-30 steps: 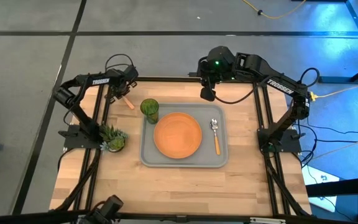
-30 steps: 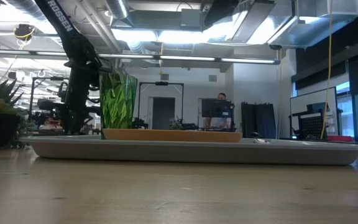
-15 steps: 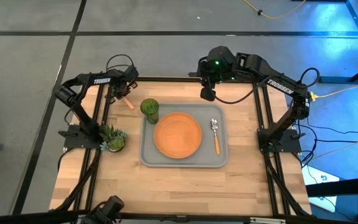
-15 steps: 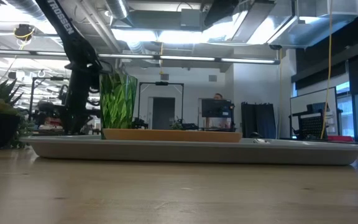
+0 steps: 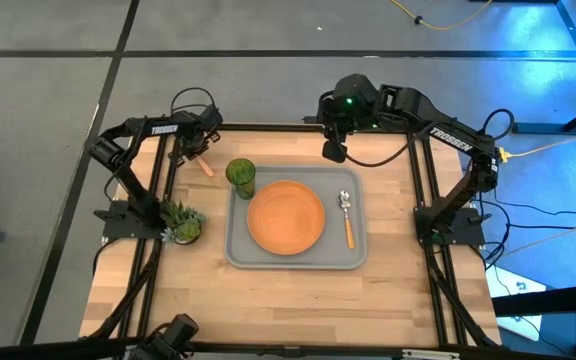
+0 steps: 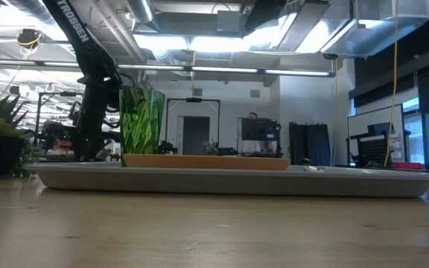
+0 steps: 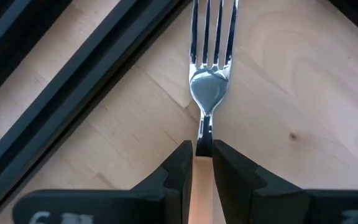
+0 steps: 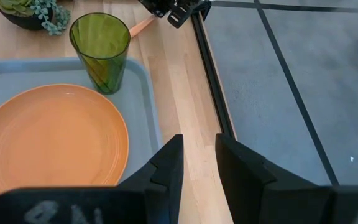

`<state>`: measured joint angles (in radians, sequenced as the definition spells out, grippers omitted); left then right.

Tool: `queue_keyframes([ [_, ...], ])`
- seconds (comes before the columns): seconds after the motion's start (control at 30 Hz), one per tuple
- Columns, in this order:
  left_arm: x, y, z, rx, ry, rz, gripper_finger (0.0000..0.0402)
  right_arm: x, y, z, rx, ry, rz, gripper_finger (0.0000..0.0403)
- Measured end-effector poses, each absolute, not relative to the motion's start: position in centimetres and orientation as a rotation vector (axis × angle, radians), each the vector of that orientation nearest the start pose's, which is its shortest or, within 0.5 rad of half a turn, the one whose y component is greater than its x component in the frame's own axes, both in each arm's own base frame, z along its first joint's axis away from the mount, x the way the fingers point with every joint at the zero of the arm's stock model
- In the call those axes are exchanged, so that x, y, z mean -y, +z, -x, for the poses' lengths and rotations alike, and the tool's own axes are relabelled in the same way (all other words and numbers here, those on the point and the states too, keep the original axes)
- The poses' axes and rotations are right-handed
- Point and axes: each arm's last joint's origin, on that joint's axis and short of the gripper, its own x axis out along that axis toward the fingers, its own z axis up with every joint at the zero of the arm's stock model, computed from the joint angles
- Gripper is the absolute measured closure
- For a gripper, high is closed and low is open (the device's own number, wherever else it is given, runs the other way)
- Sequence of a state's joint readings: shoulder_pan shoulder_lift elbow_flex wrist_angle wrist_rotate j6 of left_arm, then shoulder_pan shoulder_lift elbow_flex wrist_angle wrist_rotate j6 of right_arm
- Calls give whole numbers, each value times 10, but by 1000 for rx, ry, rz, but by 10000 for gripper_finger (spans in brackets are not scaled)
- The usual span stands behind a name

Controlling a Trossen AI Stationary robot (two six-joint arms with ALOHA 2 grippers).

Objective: Pick and place plate/cup/fork/spoon on tray
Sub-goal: Put the orange fork on the gray food tray to the right of the orange plate

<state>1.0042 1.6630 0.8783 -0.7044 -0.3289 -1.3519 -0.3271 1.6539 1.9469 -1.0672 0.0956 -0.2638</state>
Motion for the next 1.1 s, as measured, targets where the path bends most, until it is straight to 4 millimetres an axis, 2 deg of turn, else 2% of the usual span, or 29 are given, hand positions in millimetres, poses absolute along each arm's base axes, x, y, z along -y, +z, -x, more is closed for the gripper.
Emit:
queue_keyframes([
  [0.27,-232,134,-137,-586,2000,1431,344,108,427,-310,-821,-297,156,304],
  [0.97,-234,134,-137,-588,1999,1388,344,108,427,-310,-821,-296,156,304],
  [1.1,-234,134,-137,-591,2000,1388,357,108,427,-310,-821,-296,156,304],
])
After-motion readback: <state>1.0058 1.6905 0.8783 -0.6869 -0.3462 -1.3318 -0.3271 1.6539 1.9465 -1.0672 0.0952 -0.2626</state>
